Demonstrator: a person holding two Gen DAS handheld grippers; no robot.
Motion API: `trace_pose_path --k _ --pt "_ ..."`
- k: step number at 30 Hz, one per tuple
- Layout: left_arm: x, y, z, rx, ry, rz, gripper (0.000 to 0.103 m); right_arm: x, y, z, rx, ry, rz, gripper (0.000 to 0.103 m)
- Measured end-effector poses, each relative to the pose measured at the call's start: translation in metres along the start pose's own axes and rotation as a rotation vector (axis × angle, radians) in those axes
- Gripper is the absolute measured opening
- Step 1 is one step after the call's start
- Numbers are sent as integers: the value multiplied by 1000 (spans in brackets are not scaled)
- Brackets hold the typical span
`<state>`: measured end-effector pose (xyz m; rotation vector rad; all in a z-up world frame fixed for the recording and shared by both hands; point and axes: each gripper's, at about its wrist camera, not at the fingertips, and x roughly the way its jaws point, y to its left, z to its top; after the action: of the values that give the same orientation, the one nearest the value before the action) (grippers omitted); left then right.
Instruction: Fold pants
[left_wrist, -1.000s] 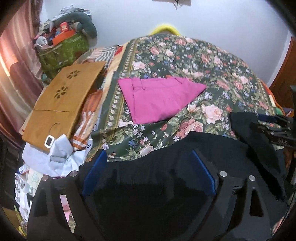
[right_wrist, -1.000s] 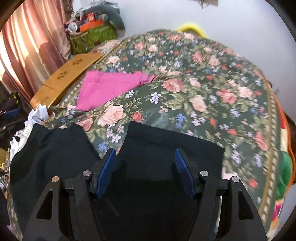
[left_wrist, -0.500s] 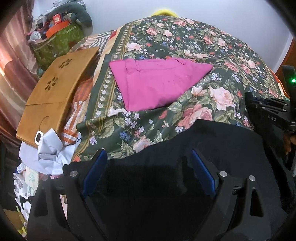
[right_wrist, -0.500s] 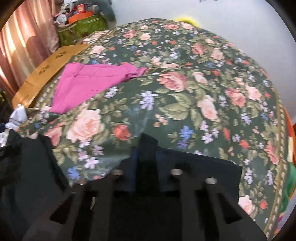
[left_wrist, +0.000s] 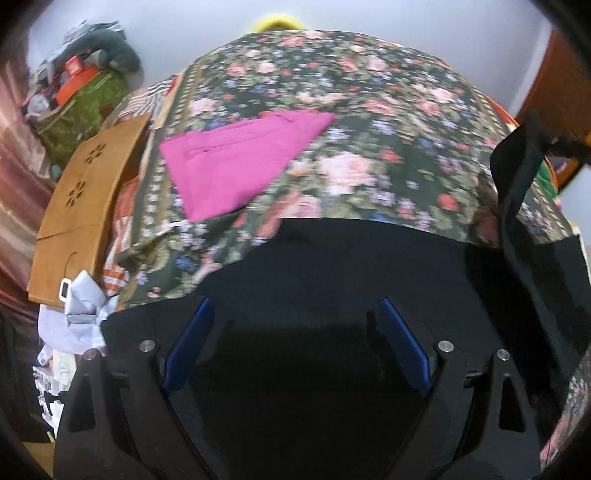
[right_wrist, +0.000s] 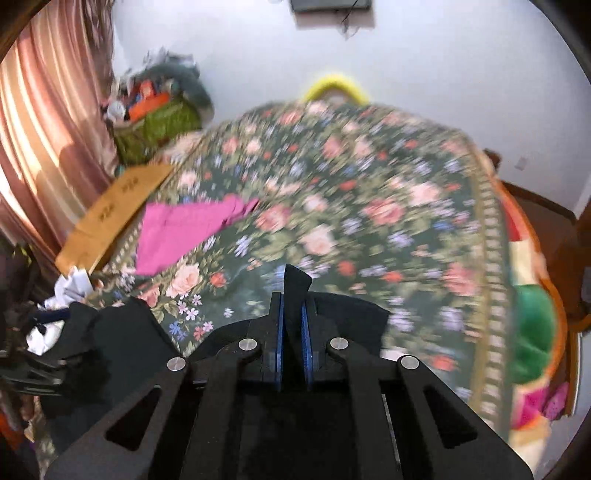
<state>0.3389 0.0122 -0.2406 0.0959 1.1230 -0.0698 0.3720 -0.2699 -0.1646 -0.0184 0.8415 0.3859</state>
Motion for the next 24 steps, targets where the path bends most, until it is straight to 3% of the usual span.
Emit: trace_pose_path --k 5,13,16,24 --pt "-6 -50 -3 75 24 -34 91 -77 -31 -10 20 -100 -32 8" --pt "-13 -128 -26 224 46 -56 91 -151 -55 -51 51 -196 -53 7" --pt "-13 -149 -36 270 43 -21 91 -153 -64 -79 65 -162 -64 7" --pt "-15 -163 -44 245 48 -52 92 -131 -92 -155 151 -11 -130 7"
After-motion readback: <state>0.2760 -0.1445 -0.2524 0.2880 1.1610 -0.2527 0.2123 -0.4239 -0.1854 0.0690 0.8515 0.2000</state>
